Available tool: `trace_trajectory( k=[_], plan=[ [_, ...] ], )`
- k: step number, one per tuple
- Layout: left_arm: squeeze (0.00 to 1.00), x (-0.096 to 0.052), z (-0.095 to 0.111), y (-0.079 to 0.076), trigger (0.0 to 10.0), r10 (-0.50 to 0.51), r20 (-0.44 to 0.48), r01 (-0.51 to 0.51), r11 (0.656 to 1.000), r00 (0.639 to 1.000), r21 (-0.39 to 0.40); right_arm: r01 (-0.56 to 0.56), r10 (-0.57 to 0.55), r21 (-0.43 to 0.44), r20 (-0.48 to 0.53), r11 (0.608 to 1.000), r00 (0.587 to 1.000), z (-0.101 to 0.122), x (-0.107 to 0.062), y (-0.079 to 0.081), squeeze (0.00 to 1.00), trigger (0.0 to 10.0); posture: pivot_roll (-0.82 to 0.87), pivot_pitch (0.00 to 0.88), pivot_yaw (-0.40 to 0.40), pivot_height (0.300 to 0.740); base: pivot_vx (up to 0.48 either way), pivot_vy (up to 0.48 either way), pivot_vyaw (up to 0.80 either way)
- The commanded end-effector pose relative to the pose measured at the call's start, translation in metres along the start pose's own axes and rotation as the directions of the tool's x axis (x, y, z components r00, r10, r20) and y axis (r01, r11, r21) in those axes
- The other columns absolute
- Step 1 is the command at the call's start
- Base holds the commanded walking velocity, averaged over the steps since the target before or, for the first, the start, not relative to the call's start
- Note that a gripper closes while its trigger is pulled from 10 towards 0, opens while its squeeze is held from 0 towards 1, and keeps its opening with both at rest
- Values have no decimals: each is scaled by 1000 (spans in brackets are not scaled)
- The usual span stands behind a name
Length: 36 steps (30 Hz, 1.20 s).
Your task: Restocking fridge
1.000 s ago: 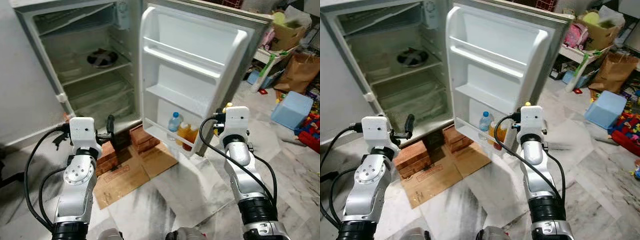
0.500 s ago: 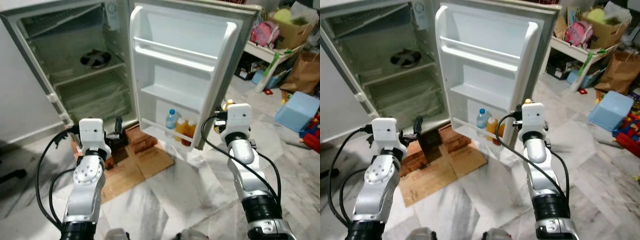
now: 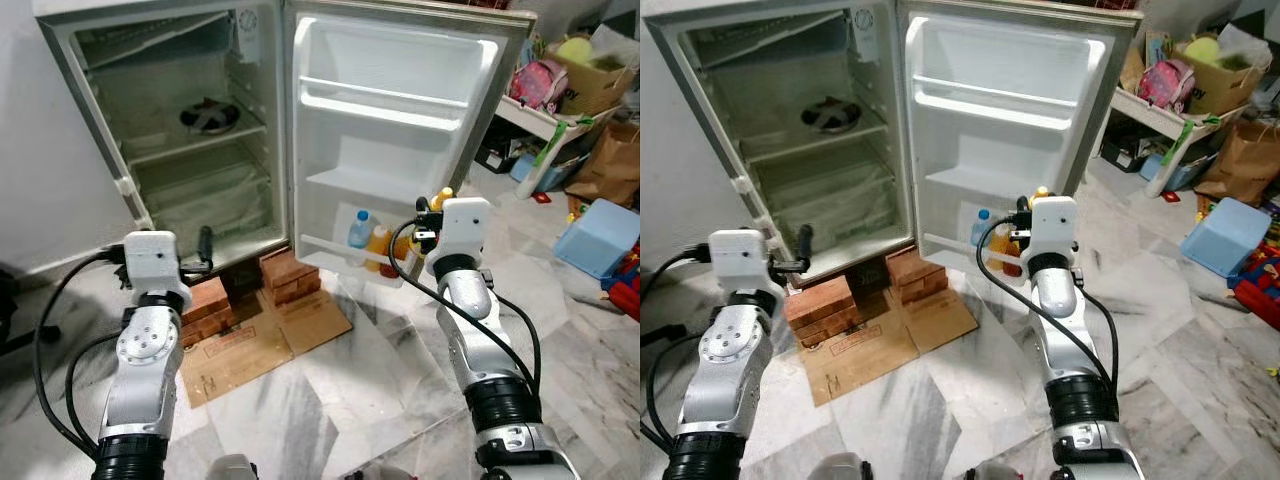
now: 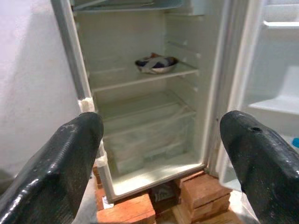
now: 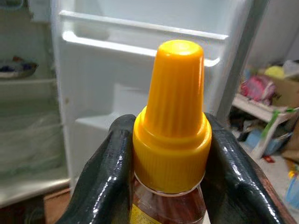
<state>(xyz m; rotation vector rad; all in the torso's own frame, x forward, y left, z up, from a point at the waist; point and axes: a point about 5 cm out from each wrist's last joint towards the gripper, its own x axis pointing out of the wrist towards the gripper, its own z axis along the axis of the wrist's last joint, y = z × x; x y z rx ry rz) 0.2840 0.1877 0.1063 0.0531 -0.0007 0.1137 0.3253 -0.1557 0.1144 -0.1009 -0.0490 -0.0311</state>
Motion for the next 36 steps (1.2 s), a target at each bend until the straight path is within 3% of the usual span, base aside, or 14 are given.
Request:
trace_trajectory(
  k=[1,9,25,36],
  plan=[
    [0,6,11,-2,10000,-8,48,8,1000,999,3,-17,17,2,79,1000,997,18,7,2,0,10000,24,0,3,740,0,0,0],
    [0,-7,1,-8,10000,-36,19,36,999,999,-5,-40,40,4,70,999,997,14,0,3,0,10000,18,0,-5,740,183,0,0],
    [0,-9,3,-13,10000,-29,20,29,999,999,-15,-53,54,-10,75,999,996,19,4,-1,0,10000,19,27,-27,740,419,0,0],
    [0,-18,-2,-19,10000,-5,-7,5,999,1000,-41,-82,84,-32,69,996,994,20,4,-4,0,10000,14,51,-57,740,289,0,0]
  ],
)
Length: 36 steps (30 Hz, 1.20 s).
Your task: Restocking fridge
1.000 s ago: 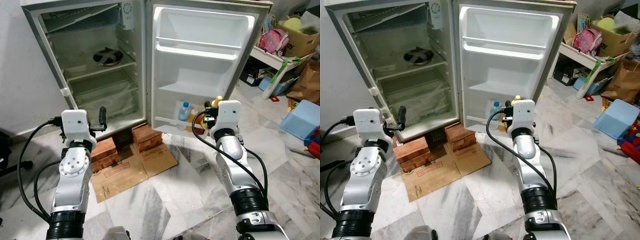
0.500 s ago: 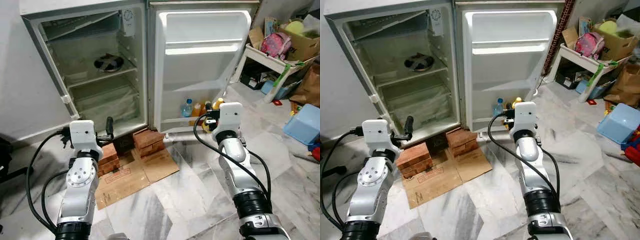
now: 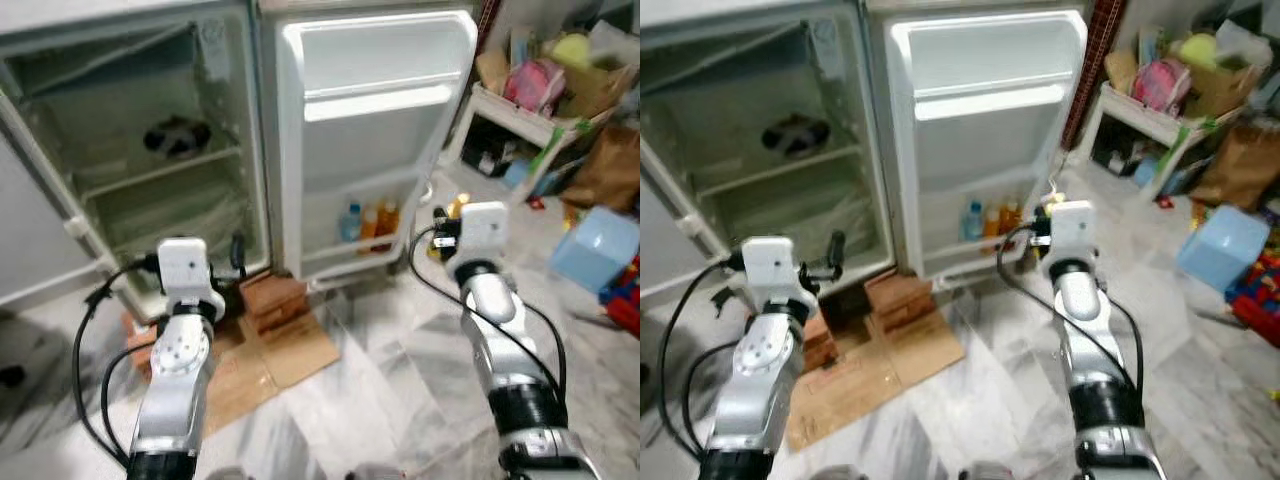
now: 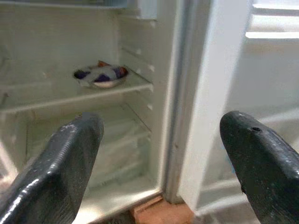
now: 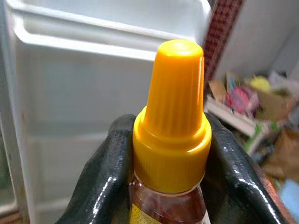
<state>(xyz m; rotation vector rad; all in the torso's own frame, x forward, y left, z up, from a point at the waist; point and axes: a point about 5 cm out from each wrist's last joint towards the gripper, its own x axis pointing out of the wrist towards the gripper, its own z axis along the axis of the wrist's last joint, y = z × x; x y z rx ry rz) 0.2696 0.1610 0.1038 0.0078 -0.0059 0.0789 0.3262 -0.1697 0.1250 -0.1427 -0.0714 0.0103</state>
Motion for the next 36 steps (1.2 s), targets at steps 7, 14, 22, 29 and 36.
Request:
trace_trajectory(
  k=[7,14,22,29,36],
  plan=[
    [0,-1,-1,10,10000,52,-11,-52,998,999,22,-60,59,13,52,998,997,15,7,10,0,10000,14,56,-65,740,0,0,0],
    [0,-3,-3,17,10000,86,-19,-85,995,996,52,-87,85,40,59,995,995,19,10,12,0,10000,16,62,-65,740,0,0,0],
    [0,-3,-2,15,10000,82,-17,-81,995,997,56,-118,114,38,87,992,990,25,12,19,0,10000,22,59,-59,740,0,-236,0],
    [0,0,-1,17,10000,84,-12,-83,995,996,60,-126,121,48,96,991,988,27,14,21,0,10000,24,56,-57,740,0,-464,391],
    [0,-1,-2,17,10000,92,-19,-90,993,996,72,-157,151,46,112,987,982,30,14,25,0,10000,24,54,-55,740,0,-453,754]
  ],
)
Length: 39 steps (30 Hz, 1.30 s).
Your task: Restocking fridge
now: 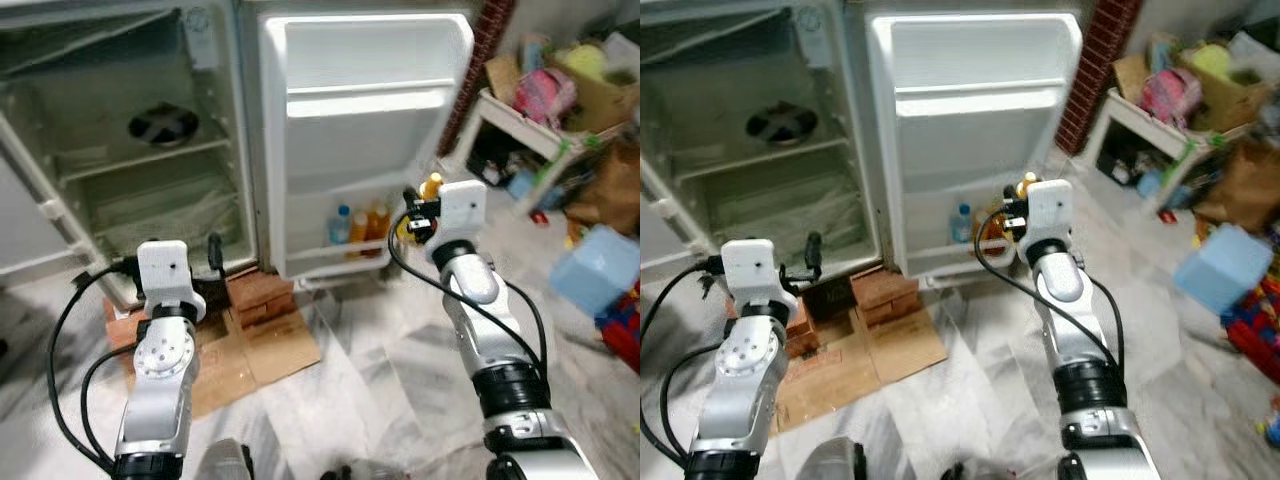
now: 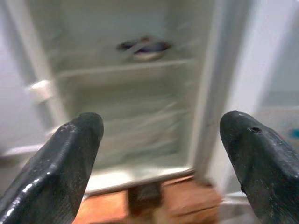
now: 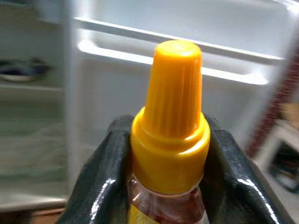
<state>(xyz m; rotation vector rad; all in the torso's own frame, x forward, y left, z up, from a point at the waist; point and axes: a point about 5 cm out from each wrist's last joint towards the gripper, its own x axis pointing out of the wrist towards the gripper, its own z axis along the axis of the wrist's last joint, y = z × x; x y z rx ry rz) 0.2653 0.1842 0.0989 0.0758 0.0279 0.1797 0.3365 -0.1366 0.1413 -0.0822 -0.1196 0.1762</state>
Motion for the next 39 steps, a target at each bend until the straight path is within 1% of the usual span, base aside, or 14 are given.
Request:
trace_trajectory(
  k=[1,4,5,13,16,18,21,26,29,39],
  plan=[
    [0,1,3,-6,10000,-8,10,8,1000,1000,5,0,1,-17,48,1000,999,11,1,-5,0,10000,24,54,-55,740,0,-352,800],
    [0,1,3,-5,10000,-2,13,2,1000,1000,10,-7,8,-19,50,1000,999,11,2,-3,0,10000,25,53,-57,740,0,-347,800],
    [0,1,3,-4,10000,4,14,-5,1000,1000,23,-10,11,-20,51,1000,999,11,2,-2,0,10000,26,54,-57,740,0,-315,800],
    [0,1,2,0,10000,17,10,-18,1000,1000,25,-14,15,-15,54,1000,998,11,3,-1,0,10000,35,56,-50,740,0,-237,800],
    [0,0,4,2,10000,28,25,-28,999,999,19,-13,13,2,59,1000,998,11,3,0,0,10000,37,56,-44,740,0,0,0],
    [0,-1,6,5,10000,54,37,-55,998,998,26,-9,8,16,61,1000,998,11,3,1,0,10000,39,58,-39,740,0,0,0],
    [0,-1,5,7,10000,61,34,-62,997,998,36,-7,6,18,61,1000,998,11,2,0,0,10000,41,59,-38,740,0,0,0],
    [0,-1,6,9,10000,48,39,-49,999,998,24,-13,11,30,64,999,998,10,1,2,0,10000,41,65,-34,740,0,0,0],
    [0,-2,6,10,10000,47,44,-48,998,998,30,-15,14,31,61,999,998,9,1,4,0,10000,42,66,-33,740,0,0,0],
    [0,-3,6,10,10000,43,33,-43,999,999,22,-21,18,45,60,999,998,8,0,5,0,10000,45,66,-29,740,0,0,0]
  ],
)
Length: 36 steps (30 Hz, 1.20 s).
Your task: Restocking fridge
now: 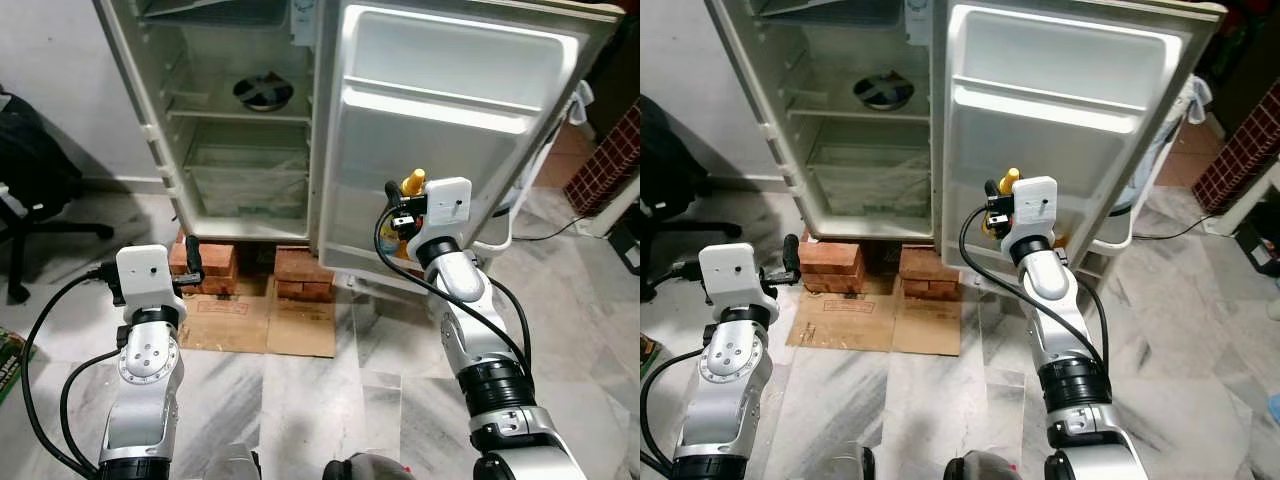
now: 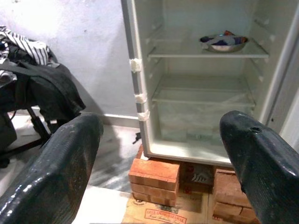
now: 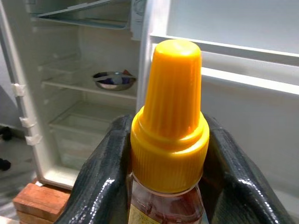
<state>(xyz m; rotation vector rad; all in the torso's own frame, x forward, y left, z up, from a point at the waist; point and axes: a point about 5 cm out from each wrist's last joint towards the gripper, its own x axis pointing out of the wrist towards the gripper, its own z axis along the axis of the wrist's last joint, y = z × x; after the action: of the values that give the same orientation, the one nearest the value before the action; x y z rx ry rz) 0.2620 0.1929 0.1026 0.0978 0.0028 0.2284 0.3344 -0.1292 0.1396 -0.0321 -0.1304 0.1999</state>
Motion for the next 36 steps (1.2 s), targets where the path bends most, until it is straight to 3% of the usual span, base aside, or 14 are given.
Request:
trace_trajectory(
  k=[1,15,36],
  plan=[
    [0,-1,3,0,10000,-11,10,11,1000,1000,0,-1,1,-5,43,1000,999,9,1,-2,0,10000,45,66,-29,740,0,0,0],
    [0,-1,4,-1,10000,-27,21,27,1000,999,-10,-21,21,-3,40,1000,999,8,1,1,0,10000,44,66,-30,740,0,0,0],
    [0,1,5,-3,10000,-37,29,37,999,999,-12,-43,42,4,44,999,998,9,1,4,0,10000,42,60,-28,740,401,95,0]
  ],
)
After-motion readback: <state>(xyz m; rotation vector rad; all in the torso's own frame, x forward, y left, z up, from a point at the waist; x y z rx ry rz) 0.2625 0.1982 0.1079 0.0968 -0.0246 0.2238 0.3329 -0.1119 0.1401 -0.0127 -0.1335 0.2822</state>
